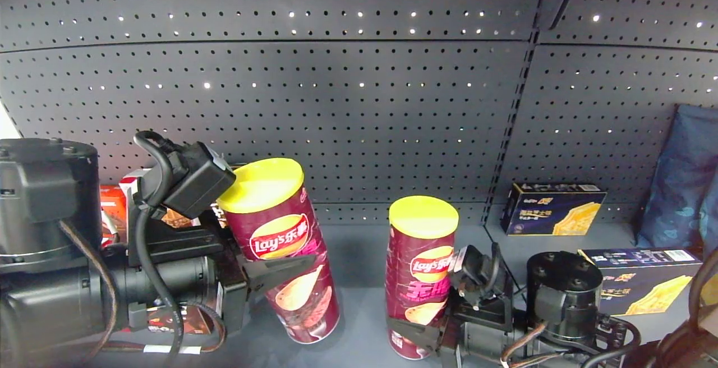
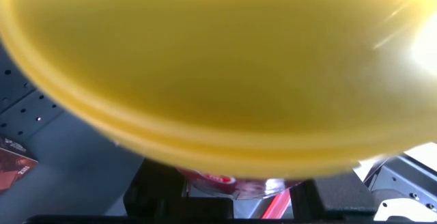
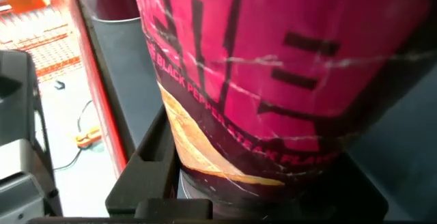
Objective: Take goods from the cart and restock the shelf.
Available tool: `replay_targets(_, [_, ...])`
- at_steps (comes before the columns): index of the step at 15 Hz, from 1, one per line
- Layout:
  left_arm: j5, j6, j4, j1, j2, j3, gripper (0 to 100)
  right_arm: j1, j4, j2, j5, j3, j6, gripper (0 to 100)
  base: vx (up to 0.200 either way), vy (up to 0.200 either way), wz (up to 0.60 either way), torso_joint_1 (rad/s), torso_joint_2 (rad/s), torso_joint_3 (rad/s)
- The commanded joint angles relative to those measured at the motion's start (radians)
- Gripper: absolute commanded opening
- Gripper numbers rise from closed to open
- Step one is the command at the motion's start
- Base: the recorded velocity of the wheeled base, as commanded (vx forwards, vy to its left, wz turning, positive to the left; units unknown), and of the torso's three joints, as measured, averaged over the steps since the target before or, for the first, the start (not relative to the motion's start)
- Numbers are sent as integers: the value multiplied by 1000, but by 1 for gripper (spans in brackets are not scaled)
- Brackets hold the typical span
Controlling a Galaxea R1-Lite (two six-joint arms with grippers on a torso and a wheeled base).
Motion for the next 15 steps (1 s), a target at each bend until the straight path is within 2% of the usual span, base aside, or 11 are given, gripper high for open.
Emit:
replay_targets(1, [0, 0, 0, 0, 2, 2, 0, 0, 6, 33, -9, -4, -1, 0, 0, 0, 0, 0, 0, 0])
replay_targets(10, [0, 0, 0, -2, 1, 4, 0, 30, 5, 59, -45, -49, -1, 0, 0, 0, 0, 0, 0, 0])
replay_targets(11, [0, 0, 0, -2, 1, 4, 0, 33, 5, 57, -46, -46, -1, 100, 0, 0, 0, 0, 0, 0])
replay_targets(15, [0, 0, 0, -2, -1, 4, 0, 56, 6, 26, -111, -18, 2, 100, 0, 0, 0, 0, 0, 0])
